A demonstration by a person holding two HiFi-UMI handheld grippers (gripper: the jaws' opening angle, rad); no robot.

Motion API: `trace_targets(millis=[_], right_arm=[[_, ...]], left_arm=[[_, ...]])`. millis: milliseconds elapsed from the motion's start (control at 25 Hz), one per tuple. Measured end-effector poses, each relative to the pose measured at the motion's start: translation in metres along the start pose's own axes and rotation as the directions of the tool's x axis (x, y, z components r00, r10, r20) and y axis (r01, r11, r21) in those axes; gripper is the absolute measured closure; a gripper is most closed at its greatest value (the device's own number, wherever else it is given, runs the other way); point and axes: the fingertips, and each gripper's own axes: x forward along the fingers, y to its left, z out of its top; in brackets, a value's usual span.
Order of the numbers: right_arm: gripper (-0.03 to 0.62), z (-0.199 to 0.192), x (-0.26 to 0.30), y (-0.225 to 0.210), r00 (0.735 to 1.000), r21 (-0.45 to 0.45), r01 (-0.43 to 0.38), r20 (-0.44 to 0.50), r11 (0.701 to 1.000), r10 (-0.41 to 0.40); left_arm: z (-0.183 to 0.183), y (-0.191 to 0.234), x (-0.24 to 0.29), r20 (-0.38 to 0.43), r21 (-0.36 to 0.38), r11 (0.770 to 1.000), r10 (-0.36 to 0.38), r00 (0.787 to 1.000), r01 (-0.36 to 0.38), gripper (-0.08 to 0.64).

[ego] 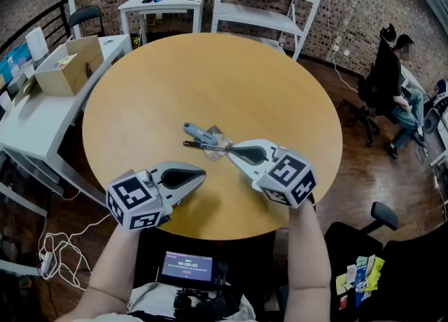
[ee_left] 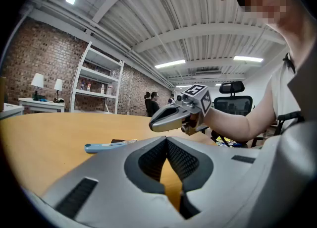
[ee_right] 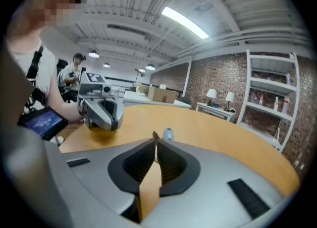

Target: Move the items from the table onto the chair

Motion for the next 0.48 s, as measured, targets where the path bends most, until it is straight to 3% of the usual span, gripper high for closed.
trace_targets(millis=[120, 160, 200, 360, 480], right_arm=[[0.522, -0.012, 0.012, -0.012, 0.995, -0.029, -0.037, -0.093, 0.999, 0.034], [0.461, -0.017, 0.017, -0.013, 0.991, -0.045, -0.053, -0.127, 0.998, 0.047], [0.443, -0.020, 0.022, -0.013, 0.986, -0.064, -0.067, -0.160, 0.996, 0.056], [0.445, -0.034, 0.039, -0.016, 0.963, -0.091, -0.110, -0.256, 0.990, 0.083], [0.446, -0.047, 0.046, -0.015, 0.942, -0.050, -0.161, -0.304, 0.986, 0.139]], left_arm=[[0.001, 0.005, -0.003, -0.018, 0.015, 1.000, -0.010, 1.000, 0.011, 0.560], [0.002, 0.006, -0.004, -0.023, 0.019, 1.000, -0.013, 1.000, 0.013, 0.560], [0.001, 0.006, -0.005, -0.025, 0.021, 1.000, -0.015, 1.000, 0.015, 0.560], [0.001, 0.006, -0.006, -0.022, 0.020, 1.000, -0.017, 1.000, 0.017, 0.560], [0.001, 0.006, -0.006, -0.031, 0.023, 1.000, -0.013, 0.999, 0.013, 0.560]])
